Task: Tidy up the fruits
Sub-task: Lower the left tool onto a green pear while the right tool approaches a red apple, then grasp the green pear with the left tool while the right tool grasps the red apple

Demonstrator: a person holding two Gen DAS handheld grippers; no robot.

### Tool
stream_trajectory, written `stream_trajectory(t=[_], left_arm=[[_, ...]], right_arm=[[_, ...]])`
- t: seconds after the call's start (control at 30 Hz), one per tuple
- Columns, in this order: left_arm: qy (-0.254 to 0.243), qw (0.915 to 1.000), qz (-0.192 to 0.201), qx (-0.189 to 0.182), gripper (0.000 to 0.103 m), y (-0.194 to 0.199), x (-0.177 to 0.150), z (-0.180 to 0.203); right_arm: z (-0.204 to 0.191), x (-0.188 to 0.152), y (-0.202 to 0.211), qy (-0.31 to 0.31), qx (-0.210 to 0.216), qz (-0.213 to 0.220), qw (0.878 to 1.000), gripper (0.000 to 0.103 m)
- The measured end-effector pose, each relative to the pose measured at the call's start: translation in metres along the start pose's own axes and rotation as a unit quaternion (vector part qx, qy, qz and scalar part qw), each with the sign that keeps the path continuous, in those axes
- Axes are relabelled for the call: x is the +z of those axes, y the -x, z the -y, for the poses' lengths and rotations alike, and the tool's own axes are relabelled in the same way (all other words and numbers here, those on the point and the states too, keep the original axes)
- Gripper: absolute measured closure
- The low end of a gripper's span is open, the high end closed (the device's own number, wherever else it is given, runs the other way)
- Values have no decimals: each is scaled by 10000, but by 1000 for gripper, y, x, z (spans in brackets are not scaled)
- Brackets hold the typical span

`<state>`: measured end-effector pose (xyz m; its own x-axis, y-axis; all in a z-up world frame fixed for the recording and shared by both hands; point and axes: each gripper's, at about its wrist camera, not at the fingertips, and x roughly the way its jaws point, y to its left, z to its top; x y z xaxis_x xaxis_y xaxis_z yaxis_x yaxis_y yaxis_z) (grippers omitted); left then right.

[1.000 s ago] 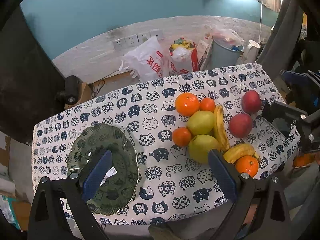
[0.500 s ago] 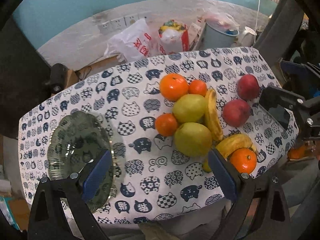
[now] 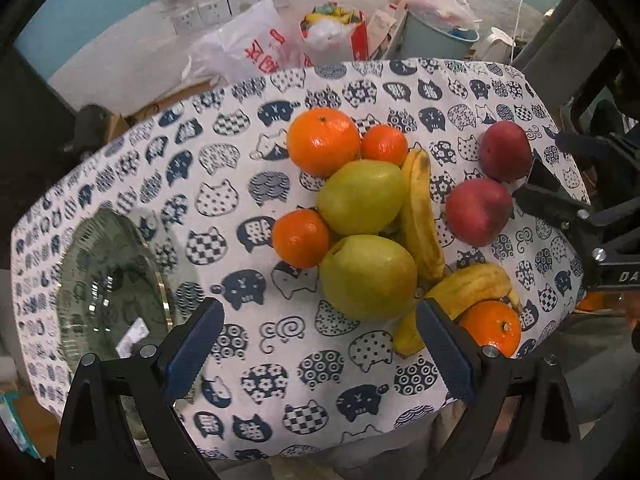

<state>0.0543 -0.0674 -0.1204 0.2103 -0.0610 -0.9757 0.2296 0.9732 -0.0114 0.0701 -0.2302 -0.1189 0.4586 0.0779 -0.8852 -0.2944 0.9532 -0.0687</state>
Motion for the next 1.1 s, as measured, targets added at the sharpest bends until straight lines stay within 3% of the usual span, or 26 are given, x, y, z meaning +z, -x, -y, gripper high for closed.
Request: stream_trajectory(t=[0.6, 0.8, 0.97, 1.1], left_arm=[[194, 9972, -649, -324, 5, -67, 15, 18], [221, 9958, -723, -518, 6, -85, 24, 24], [222, 9930, -857, -782, 25, -104, 27, 32], [200, 9936, -786, -780, 25, -110, 26, 37]], right_arm=[[7, -14, -78, 178, 73, -964, 9952, 3], [8, -17, -98, 176, 220, -1162, 9928, 14], [8, -19, -109, 129, 437, -1215, 9915, 26], [7, -17, -110, 179, 404, -1168, 9922, 27]])
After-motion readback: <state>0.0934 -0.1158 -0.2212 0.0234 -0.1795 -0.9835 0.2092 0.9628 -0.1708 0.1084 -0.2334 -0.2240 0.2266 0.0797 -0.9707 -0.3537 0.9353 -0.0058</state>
